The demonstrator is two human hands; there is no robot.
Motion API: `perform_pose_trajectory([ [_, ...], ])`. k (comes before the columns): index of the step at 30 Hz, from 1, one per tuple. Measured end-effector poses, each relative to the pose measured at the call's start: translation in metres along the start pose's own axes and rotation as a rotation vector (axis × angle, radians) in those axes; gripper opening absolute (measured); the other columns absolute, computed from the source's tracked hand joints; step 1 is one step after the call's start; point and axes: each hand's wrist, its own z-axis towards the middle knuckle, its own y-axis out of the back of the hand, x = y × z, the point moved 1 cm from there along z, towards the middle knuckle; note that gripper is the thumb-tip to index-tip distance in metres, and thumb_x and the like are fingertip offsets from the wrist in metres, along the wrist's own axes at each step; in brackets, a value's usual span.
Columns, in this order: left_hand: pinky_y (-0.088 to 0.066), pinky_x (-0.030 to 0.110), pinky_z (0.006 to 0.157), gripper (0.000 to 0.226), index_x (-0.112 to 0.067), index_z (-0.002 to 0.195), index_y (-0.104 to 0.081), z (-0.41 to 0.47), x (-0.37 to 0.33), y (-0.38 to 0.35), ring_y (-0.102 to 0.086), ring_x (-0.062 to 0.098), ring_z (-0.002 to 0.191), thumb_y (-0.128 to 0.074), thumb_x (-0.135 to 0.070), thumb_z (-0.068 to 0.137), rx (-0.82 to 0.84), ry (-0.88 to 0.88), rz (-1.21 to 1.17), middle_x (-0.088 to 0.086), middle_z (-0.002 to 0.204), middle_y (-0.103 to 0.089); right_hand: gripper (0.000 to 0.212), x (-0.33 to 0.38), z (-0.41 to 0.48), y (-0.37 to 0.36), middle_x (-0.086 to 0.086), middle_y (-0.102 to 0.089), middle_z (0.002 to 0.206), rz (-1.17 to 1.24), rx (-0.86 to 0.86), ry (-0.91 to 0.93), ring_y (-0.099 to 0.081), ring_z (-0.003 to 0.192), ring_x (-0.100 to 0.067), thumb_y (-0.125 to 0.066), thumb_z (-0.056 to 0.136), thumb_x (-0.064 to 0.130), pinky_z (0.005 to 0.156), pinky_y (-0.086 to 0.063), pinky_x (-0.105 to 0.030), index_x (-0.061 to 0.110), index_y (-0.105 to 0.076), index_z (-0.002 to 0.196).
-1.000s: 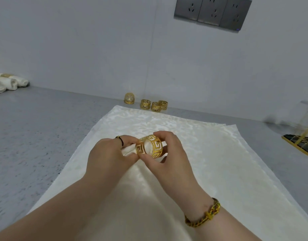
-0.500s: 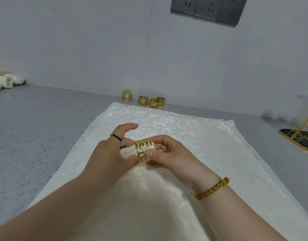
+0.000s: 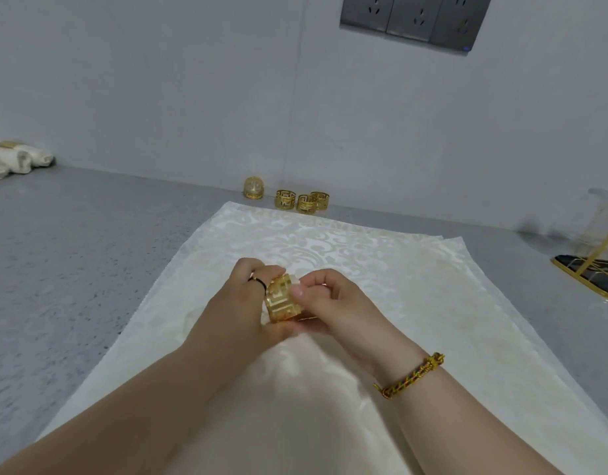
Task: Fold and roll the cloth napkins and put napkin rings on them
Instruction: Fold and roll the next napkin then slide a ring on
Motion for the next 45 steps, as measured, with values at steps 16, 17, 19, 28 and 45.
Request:
perform_pose_trajectory([
  [16, -0.030, 0.005, 0.061, 0.050, -0.031, 0.110, -0.055, 0.002, -0.002, 0.008, -0.041, 0.000, 0.084, -0.068, -0.055, 0.068, -0.030, -0.061, 0.257, -0.021, 0.092, -0.045, 0.027, 0.003, 0.005, 0.005, -0.003, -0.047, 0.058, -0.043, -0.082, -0.002, -0.054, 0.055, -0.015, -0.049, 0.079, -0.009, 0.060, -0.057, -0.031, 0.011, -0.045, 0.062],
  [17, -0.028, 0.005, 0.062, 0.048, -0.033, 0.110, -0.054, 0.002, -0.001, 0.011, -0.040, 0.001, 0.085, -0.067, -0.054, 0.069, -0.023, -0.049, 0.282, -0.021, 0.094, -0.045, 0.027, 0.006, 0.004, 0.009, -0.007, -0.047, 0.064, -0.016, -0.078, -0.014, -0.056, 0.055, -0.015, -0.048, 0.080, -0.009, 0.059, -0.056, -0.030, 0.011, -0.044, 0.062],
  [19, -0.027, 0.004, 0.064, 0.045, -0.036, 0.110, -0.051, 0.002, 0.001, 0.015, -0.042, 0.002, 0.087, -0.067, -0.050, 0.071, -0.011, -0.018, 0.300, -0.022, 0.096, -0.045, 0.026, 0.009, 0.004, 0.019, -0.007, -0.051, 0.065, 0.034, -0.067, -0.040, -0.058, 0.051, -0.012, -0.046, 0.080, -0.008, 0.061, -0.057, -0.030, 0.011, -0.043, 0.062],
  [28, -0.033, 0.016, 0.076, 0.056, -0.041, 0.124, -0.042, -0.001, 0.002, 0.016, -0.050, 0.003, 0.105, -0.064, -0.051, 0.074, 0.034, 0.057, 0.348, -0.023, 0.115, -0.048, 0.050, 0.005, 0.001, 0.022, 0.007, -0.044, 0.120, -0.329, 0.019, 0.053, -0.054, 0.094, -0.010, -0.062, 0.083, 0.012, 0.088, -0.046, -0.022, 0.031, -0.038, 0.122],
  [45, -0.031, 0.019, 0.053, 0.009, -0.022, 0.073, -0.061, -0.003, 0.019, 0.032, -0.044, 0.009, 0.059, -0.063, -0.028, 0.079, 0.168, 0.092, 0.351, -0.005, 0.067, -0.058, 0.037, 0.001, -0.003, 0.018, 0.011, -0.047, 0.101, -0.976, 0.081, 0.385, -0.042, 0.090, -0.004, -0.053, 0.085, 0.011, 0.069, -0.034, -0.010, 0.019, -0.049, 0.120],
])
